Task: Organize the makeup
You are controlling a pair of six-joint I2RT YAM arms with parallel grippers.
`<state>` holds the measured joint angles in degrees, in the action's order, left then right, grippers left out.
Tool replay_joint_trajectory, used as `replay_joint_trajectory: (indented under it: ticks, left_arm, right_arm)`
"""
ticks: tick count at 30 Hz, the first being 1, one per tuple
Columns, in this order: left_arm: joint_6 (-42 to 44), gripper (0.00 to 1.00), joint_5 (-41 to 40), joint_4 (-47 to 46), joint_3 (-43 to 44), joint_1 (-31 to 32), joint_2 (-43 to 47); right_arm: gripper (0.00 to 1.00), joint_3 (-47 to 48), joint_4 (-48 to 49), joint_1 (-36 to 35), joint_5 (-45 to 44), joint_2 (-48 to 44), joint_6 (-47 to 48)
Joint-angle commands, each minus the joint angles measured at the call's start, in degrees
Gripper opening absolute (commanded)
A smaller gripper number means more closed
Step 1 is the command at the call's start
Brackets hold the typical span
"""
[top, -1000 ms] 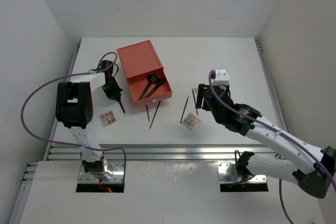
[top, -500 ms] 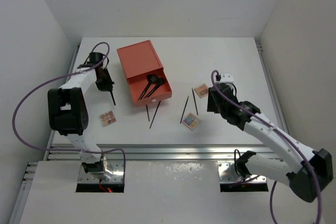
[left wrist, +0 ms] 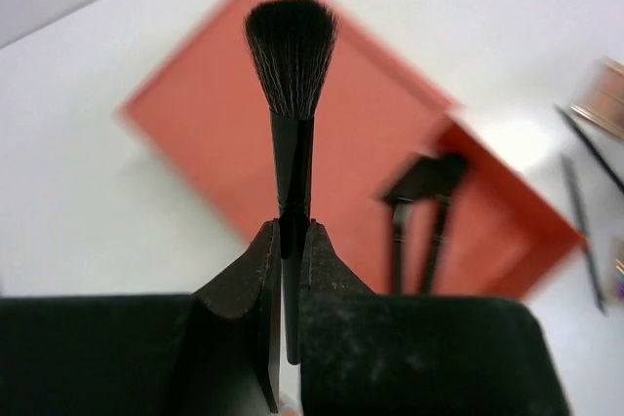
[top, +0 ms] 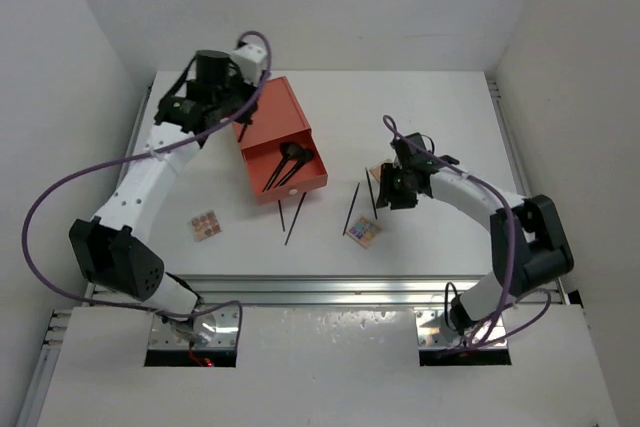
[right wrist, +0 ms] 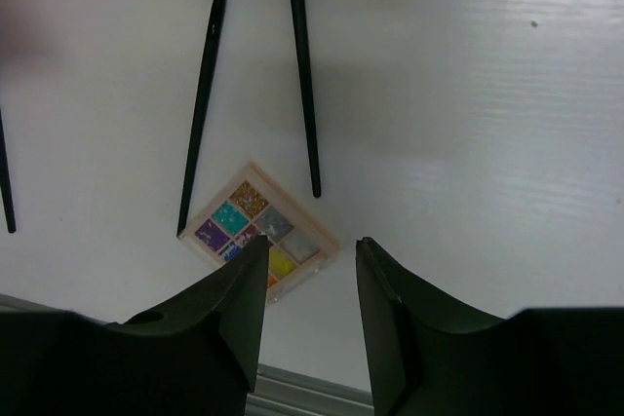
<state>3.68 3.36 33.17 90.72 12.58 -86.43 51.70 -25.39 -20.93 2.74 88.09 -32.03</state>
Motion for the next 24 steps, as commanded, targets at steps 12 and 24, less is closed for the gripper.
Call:
replay_joint_trajectory:
  ticks: [12,24]
  left_arm:
    - [6.78,0.0,1.39,1.91,-4.84,13.79,-9.1]
    - [7.84,0.0,-3.36,-1.53,-12.49,14.15,-7.97]
  right_arm:
    - [0.4,13.07,3.77,0.27,2.62,17.64,4.17]
    - [0.46,20.28,0.34,-0.96,-1.25,24.76,8.39]
